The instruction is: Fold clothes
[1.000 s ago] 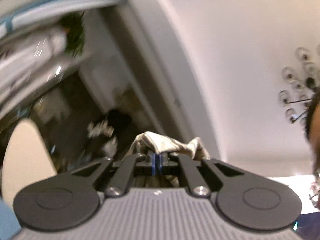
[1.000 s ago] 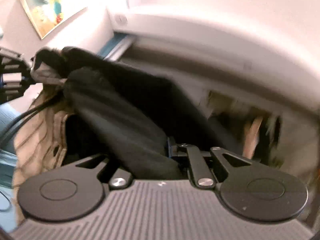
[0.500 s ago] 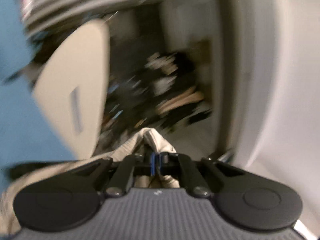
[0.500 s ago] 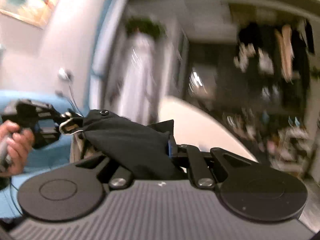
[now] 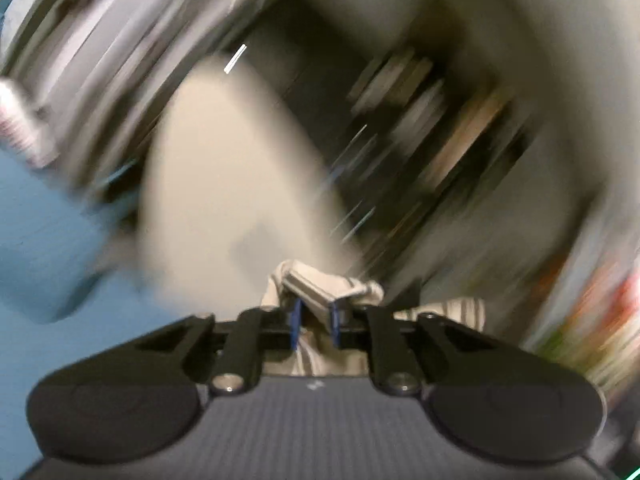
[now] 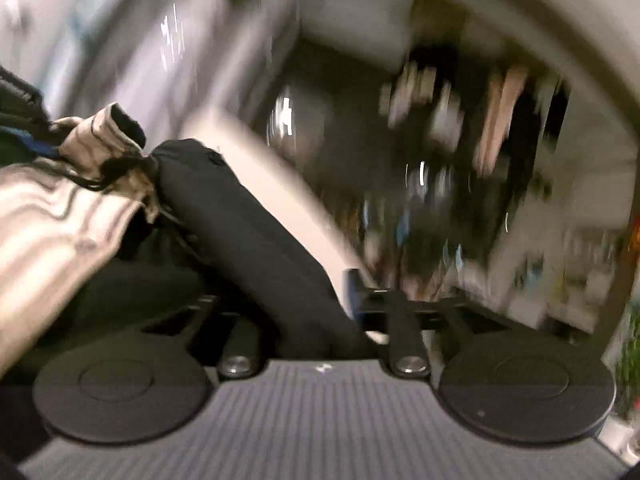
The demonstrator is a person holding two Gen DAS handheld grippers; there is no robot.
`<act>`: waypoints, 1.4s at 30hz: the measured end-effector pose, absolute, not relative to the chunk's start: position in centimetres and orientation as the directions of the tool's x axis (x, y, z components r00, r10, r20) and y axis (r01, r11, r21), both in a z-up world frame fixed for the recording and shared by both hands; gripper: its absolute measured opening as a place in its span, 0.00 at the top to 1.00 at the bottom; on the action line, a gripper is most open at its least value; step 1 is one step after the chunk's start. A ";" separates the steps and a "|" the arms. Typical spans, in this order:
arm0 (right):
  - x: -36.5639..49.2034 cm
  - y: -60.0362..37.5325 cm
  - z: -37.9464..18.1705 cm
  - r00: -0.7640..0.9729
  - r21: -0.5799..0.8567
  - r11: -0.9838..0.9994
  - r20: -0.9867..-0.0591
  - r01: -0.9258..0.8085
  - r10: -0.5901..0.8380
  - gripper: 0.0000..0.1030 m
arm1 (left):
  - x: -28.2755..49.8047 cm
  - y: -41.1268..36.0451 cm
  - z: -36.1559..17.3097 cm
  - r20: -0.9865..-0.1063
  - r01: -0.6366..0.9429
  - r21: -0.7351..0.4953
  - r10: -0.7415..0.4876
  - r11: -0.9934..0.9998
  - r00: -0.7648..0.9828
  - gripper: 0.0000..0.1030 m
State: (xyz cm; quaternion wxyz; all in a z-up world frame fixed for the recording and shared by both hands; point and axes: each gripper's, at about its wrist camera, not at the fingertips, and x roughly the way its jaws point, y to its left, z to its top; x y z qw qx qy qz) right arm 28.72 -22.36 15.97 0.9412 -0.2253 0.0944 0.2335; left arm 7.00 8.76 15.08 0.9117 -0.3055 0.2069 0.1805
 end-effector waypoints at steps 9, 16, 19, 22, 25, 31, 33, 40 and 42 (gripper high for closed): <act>23.7 -32.7 -5.3 0.629 0.239 0.887 -0.632 -0.396 0.452 0.00 | -3.1 13.2 3.9 -0.653 -0.677 -0.366 0.342 0.639 0.676 0.18; 17.8 -31.1 -12.8 0.415 0.286 0.817 -0.749 -0.500 0.517 0.28 | -2.6 14.6 -2.7 -0.898 -0.445 -0.114 0.100 0.888 0.428 0.18; 17.5 -31.1 -10.4 0.500 0.098 0.839 -0.763 -0.536 0.409 0.91 | -1.3 12.8 -3.4 -0.926 -0.288 -0.070 0.046 0.955 0.374 0.18; 17.9 -34.8 -6.2 0.786 -0.229 0.916 -0.604 -0.328 0.130 0.91 | -0.2 10.5 -4.8 -0.951 -0.168 -0.020 0.033 0.986 0.307 0.18; 20.1 -41.3 -3.9 0.896 -0.491 0.871 -0.377 0.020 -0.233 0.81 | 1.6 9.0 -6.8 -0.968 -0.100 0.041 0.064 0.994 0.244 0.19; 19.6 -47.1 -3.9 0.830 -0.398 0.909 -0.461 0.122 -0.313 0.17 | 4.9 10.2 -7.0 -0.949 -0.149 0.016 0.062 0.989 0.311 0.99; 17.2 -46.1 -4.0 0.863 -0.338 0.936 -0.441 0.095 -0.247 0.17 | 5.3 11.1 -6.9 -0.943 -0.179 0.023 0.081 0.984 0.324 0.99; 7.4 -40.0 -4.6 0.941 -0.307 0.944 -0.339 -0.116 0.005 0.17 | 3.6 18.0 1.5 -0.637 -0.426 0.504 0.657 0.751 0.404 0.99; 6.4 -37.2 -4.9 0.937 -0.377 0.906 -0.344 -0.194 0.058 0.17 | 3.9 22.5 4.3 -0.455 -0.539 0.628 0.827 0.561 0.331 0.97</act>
